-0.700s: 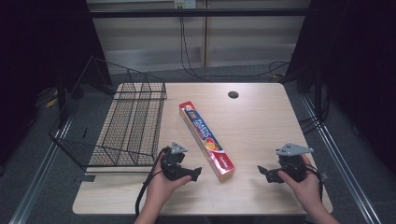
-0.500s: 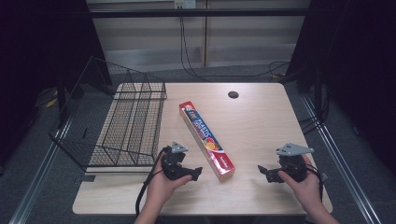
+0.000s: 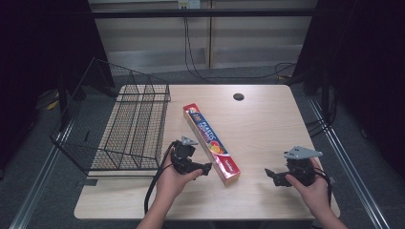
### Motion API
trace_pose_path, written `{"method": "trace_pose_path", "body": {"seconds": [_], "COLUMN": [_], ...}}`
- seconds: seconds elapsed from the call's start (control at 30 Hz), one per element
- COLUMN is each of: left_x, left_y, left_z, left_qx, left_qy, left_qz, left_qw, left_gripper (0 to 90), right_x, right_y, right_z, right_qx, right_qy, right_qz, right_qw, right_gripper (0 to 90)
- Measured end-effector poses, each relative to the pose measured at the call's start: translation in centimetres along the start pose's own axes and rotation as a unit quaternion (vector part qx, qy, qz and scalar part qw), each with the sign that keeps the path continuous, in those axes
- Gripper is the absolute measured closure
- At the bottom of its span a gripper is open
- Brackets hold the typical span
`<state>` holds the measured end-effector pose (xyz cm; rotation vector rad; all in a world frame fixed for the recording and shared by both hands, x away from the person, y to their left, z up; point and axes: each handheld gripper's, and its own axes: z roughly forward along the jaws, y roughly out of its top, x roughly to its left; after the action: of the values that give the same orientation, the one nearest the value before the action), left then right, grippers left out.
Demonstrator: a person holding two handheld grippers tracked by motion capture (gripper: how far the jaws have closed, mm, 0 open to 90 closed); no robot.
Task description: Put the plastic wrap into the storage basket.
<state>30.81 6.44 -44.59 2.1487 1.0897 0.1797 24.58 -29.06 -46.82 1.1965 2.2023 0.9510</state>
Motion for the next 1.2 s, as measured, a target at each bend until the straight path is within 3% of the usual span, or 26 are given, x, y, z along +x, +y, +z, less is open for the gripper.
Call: {"method": "trace_pose_path", "body": {"seconds": [0.33, 0.63, 0.7, 0.93, 1.07, 1.2], "left_x": [0.6, 1.1, 1.3, 1.5, 1.5, 1.4], "left_y": [3.0, 4.5, 4.8, 5.5, 5.9, 6.1], "left_z": [1.0, 3.0, 3.4, 4.6, 5.6, 6.2], "left_qx": [-0.012, 0.000, 0.008, -0.003, -0.012, -0.007], "left_qy": [0.005, -0.021, -0.014, 0.007, 0.020, 0.021], "left_qz": [-0.050, -0.088, -0.094, -0.116, -0.138, -0.136], "left_qw": [0.9987, 0.9959, 0.9954, 0.9932, 0.9902, 0.9904], "left_gripper": [3.1, 1.9, 1.9, 2.6, 2.2, 1.4], "right_x": [0.0, 0.0, 0.1, 0.0, -0.1, 0.0], "right_y": [0.1, 0.1, 0.1, 0.2, 0.2, 0.2], "right_z": [-0.1, -0.1, -0.1, -0.1, -0.2, -0.2], "right_qx": [-0.003, -0.006, -0.006, -0.008, -0.012, -0.015], "right_qy": [-0.007, -0.008, -0.005, -0.005, -0.005, -0.005], "right_qz": [-0.004, -0.007, -0.008, -0.004, -0.005, -0.006], "right_qw": [1.0000, 0.9999, 0.9999, 0.9999, 0.9999, 0.9999], "right_gripper": [3.9, 4.1, 4.1, 4.2, 4.2, 4.3]}}
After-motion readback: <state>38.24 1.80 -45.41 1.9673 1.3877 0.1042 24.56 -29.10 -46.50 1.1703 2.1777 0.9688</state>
